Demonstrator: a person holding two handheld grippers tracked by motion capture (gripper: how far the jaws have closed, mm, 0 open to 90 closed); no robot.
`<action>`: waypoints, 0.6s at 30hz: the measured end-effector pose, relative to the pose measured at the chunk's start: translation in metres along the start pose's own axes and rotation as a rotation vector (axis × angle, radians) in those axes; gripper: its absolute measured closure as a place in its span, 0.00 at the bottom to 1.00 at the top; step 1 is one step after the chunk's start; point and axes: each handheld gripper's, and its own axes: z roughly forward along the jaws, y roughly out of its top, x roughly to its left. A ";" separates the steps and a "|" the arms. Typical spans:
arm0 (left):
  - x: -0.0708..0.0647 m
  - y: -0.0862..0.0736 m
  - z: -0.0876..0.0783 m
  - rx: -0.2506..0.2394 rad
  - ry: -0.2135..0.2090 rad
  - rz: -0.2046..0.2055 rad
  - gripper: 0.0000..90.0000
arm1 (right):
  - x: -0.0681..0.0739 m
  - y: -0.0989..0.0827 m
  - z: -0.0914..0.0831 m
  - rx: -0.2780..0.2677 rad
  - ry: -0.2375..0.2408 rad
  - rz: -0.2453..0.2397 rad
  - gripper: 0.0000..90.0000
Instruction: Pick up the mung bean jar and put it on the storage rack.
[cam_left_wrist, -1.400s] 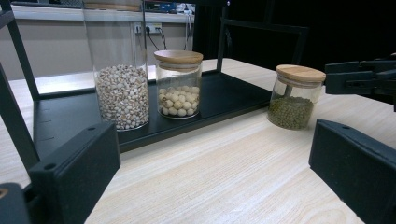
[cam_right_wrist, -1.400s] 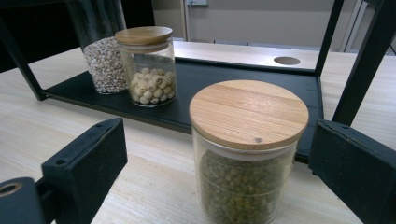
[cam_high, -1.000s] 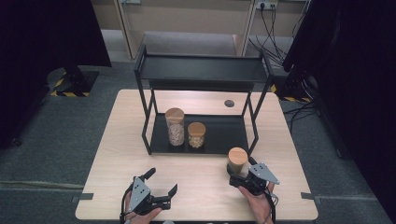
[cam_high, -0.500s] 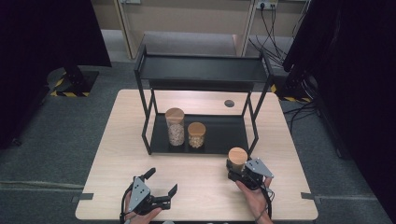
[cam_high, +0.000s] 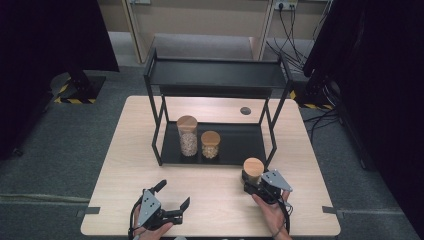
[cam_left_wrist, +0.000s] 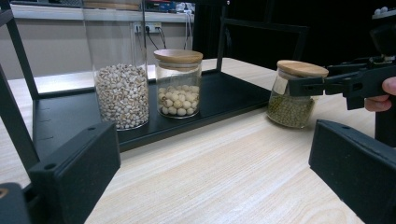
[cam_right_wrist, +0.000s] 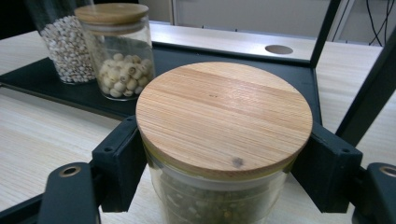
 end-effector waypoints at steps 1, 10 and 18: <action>0.000 0.000 0.000 0.000 0.000 -0.001 0.02 | 0.000 0.001 0.000 -0.002 0.004 -0.002 0.28; 0.000 0.000 0.000 0.001 0.002 -0.002 0.02 | 0.006 0.012 0.006 -0.022 0.039 -0.009 0.28; 0.000 0.000 -0.001 -0.001 0.003 -0.002 0.02 | 0.012 0.024 0.014 -0.036 0.055 -0.026 0.28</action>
